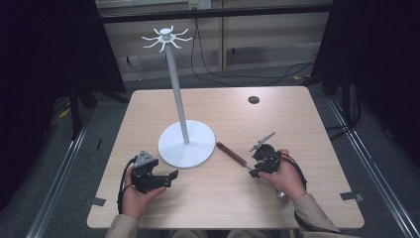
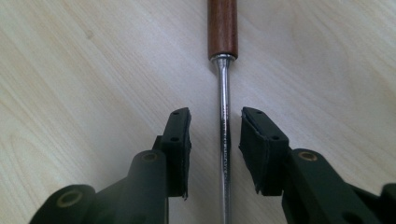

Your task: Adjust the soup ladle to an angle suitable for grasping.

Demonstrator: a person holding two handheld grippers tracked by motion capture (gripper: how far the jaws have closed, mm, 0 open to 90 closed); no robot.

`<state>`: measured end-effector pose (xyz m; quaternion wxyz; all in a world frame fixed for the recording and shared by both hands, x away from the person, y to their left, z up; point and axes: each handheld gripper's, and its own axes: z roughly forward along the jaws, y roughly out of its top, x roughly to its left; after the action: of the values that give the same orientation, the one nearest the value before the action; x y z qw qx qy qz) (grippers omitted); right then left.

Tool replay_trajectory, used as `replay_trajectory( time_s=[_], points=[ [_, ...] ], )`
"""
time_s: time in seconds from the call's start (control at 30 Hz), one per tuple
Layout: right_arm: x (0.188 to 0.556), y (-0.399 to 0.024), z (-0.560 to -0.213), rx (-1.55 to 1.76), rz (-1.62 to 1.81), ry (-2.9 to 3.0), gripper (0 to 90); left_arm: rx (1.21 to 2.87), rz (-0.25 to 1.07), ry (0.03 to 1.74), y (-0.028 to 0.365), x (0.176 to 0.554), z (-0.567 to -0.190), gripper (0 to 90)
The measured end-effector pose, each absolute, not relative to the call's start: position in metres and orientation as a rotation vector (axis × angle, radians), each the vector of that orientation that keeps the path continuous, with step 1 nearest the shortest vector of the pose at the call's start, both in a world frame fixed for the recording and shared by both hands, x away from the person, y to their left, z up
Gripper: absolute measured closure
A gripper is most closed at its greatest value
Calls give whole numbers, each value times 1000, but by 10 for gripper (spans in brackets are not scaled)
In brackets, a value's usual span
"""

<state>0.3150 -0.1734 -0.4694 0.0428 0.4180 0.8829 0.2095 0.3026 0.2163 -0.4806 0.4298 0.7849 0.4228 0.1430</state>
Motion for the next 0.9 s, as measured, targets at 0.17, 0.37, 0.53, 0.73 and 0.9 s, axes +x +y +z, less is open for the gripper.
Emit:
replay_trajectory(
  time_s=[0.17, 0.37, 0.53, 0.73, 0.9],
  points=[
    [317, -170, -468, 1261, 638, 2714, 630, 1960, 362, 1057, 217, 303, -480, 97],
    [321, -163, -468, 1229, 597, 2738, 626, 1968, 363, 1053, 218, 303, -480, 97],
    [323, -160, -474, 1201, 570, 2747, 655, 1961, 362, 1059, 218, 303, -480, 98],
    [325, -158, -472, 1189, 514, 2772, 848, 1959, 371, 1059, 218, 303, -480, 98],
    [325, -162, -473, 1190, 541, 2784, 856, 1957, 372, 1059, 219, 303, -480, 98]
  ],
)
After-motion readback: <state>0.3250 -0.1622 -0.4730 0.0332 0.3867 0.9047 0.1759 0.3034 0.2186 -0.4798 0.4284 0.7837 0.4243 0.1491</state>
